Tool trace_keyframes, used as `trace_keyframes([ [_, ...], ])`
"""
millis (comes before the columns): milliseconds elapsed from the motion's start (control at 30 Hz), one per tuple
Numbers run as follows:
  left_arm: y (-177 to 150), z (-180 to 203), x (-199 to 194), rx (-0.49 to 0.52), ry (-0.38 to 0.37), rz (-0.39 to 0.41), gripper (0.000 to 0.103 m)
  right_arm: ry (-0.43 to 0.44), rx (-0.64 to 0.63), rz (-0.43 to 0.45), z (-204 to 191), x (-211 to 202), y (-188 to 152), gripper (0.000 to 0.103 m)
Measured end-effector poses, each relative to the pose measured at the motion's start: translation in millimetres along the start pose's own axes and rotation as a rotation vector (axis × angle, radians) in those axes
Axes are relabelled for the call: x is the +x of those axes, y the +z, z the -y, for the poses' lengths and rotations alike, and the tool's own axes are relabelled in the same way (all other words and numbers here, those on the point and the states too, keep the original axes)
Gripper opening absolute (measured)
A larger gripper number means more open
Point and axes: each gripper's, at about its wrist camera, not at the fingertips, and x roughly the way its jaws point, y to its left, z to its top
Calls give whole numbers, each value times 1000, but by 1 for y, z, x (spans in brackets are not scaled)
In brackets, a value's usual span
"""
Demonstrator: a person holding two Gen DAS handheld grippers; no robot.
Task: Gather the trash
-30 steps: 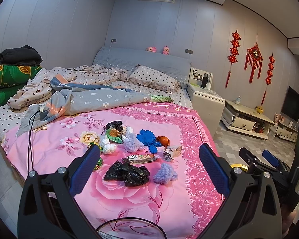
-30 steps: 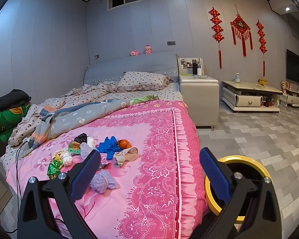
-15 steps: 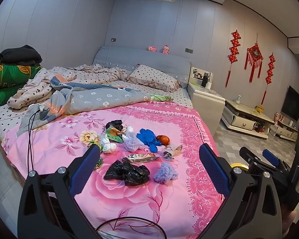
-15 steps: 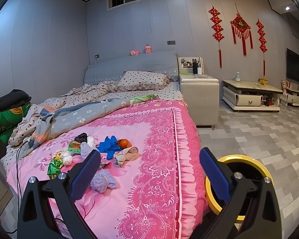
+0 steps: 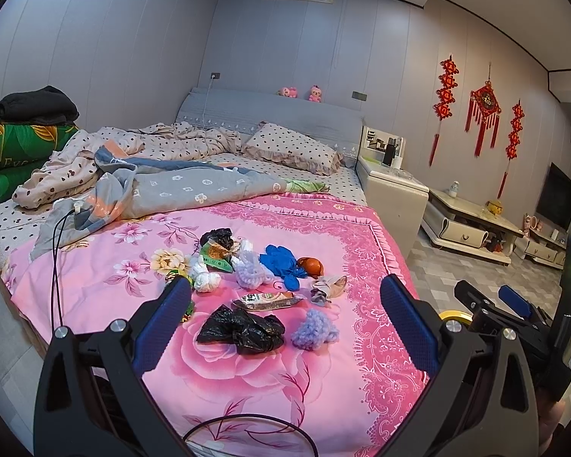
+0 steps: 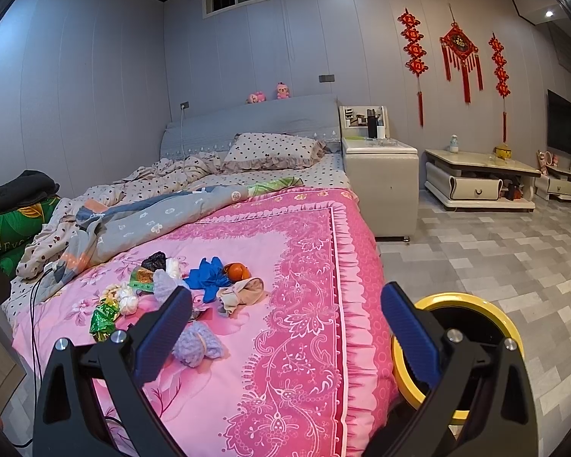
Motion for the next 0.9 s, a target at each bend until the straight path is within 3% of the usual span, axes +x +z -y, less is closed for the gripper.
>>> trace_keyframes([
  [900, -4, 1, 4, -1, -3, -6, 95, 0, 5, -18, 3, 4, -2, 96],
])
